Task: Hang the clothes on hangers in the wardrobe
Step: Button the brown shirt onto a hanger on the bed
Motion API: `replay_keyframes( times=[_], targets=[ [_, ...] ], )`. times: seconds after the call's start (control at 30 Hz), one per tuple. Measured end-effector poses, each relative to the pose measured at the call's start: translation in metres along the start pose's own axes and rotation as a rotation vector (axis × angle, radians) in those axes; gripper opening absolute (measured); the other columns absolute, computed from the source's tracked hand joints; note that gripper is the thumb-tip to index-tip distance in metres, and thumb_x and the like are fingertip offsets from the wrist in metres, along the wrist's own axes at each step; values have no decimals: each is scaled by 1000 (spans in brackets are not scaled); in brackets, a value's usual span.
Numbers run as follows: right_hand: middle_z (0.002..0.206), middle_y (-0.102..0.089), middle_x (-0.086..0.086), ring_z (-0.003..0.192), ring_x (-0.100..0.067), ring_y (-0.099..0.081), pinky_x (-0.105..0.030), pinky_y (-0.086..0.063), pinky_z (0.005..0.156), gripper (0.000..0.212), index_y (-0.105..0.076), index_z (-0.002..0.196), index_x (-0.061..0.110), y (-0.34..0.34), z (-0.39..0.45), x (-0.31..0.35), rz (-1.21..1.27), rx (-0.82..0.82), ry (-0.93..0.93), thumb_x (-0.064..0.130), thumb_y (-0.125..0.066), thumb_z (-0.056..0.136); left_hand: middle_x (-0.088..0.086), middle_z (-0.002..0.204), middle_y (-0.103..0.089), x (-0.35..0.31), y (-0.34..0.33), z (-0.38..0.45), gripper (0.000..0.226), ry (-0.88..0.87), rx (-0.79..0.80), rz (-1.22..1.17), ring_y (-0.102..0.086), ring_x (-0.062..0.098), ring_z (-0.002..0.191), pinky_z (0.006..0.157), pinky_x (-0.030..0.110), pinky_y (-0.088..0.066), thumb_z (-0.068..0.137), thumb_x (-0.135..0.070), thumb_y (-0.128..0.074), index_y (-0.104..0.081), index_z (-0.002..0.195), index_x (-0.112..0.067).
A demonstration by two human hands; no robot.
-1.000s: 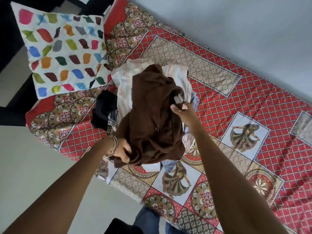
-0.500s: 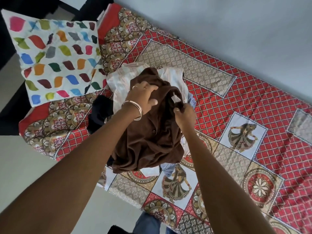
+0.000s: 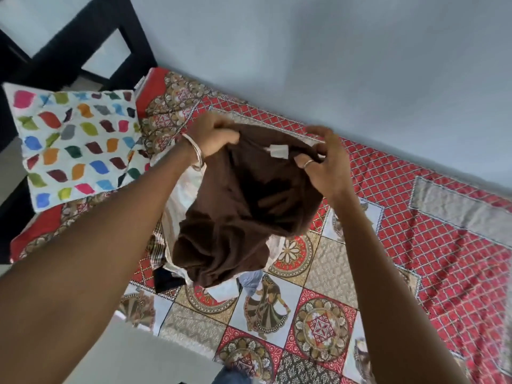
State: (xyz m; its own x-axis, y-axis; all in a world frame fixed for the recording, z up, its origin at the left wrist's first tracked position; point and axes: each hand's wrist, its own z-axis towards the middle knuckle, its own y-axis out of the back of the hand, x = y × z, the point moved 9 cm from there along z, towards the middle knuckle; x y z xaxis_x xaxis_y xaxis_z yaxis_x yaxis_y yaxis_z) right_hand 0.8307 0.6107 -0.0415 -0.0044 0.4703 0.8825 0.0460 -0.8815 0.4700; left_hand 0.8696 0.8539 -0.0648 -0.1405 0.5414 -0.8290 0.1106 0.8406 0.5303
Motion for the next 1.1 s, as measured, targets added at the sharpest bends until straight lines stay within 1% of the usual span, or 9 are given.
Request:
replay_keyframes(
  times=[0.13,0.23,0.47,0.57,0.7,0.8,0.87,1.03,1.1],
  targets=[
    [85,-68,-1,85,-22,-63,-32,-46,72,24,-70,100,13,32,-7,-4,-298,72,-66,31,-69,85,9,71,-53,-93,10,-18,55,-203,-51,-45,-49,13,69,66,27,-35,54,-42,-64,-65,75,8],
    [75,-67,8,80,-12,-62,-26,-45,69,11,-74,88,21,76,-35,11,-70,47,-107,28,-66,89,8,71,-57,-157,-1,-50,39,-297,78,145,-50,13,71,67,27,-35,68,-39,-71,-65,78,-2],
    [58,-46,8,57,-7,-43,-27,-35,58,31,-54,67,12,229,-124,82,31,-399,120,33,-67,86,11,89,-51,-258,-44,-133,72,-370,268,1085,-55,35,91,72,37,-45,63,-37,-85,-41,116,-15],
    [66,-54,7,64,-8,-49,-23,-39,60,28,-58,81,16,282,-163,113,-32,-476,217,40,-73,81,20,105,-60,-316,-20,-160,51,-367,-87,969,-58,42,100,77,42,-47,73,-40,-77,-58,114,-16],
    [104,-63,10,93,-5,-57,-20,-45,79,65,-56,117,29,297,-199,115,-411,78,180,38,-89,62,16,97,-71,-344,4,-208,29,-316,-435,299,-63,32,99,83,35,-48,76,-36,-74,-74,93,-13],
    [109,-65,-6,104,-26,-59,-32,-46,83,54,-61,113,16,306,-217,83,-1006,278,84,18,-83,64,12,109,-70,-335,-13,-233,28,-248,-388,67,-62,26,108,91,31,-47,79,-20,-73,-73,106,-14],
    [107,-63,-12,106,-34,-57,-38,-47,87,39,-65,107,10,337,-241,84,-1067,102,101,10,-67,68,10,109,-70,-336,-34,-255,34,-273,-276,110,-61,24,108,91,30,-46,75,-25,-78,-72,107,-16],
    [106,-64,-22,103,-35,-57,-23,-35,77,43,-62,108,1,438,-322,77,-272,-698,-29,-9,-44,71,2,98,-67,-344,-93,-291,48,-408,104,636,-59,20,95,81,26,-41,59,-25,-89,-69,102,-21],
    [108,-62,-25,104,-37,-56,-26,-35,75,41,-56,113,0,440,-326,64,-249,-677,-114,-12,-40,77,9,104,-65,-350,-100,-293,38,-422,42,867,-60,29,100,81,32,-45,69,-20,-81,-66,104,-17]
  ],
)
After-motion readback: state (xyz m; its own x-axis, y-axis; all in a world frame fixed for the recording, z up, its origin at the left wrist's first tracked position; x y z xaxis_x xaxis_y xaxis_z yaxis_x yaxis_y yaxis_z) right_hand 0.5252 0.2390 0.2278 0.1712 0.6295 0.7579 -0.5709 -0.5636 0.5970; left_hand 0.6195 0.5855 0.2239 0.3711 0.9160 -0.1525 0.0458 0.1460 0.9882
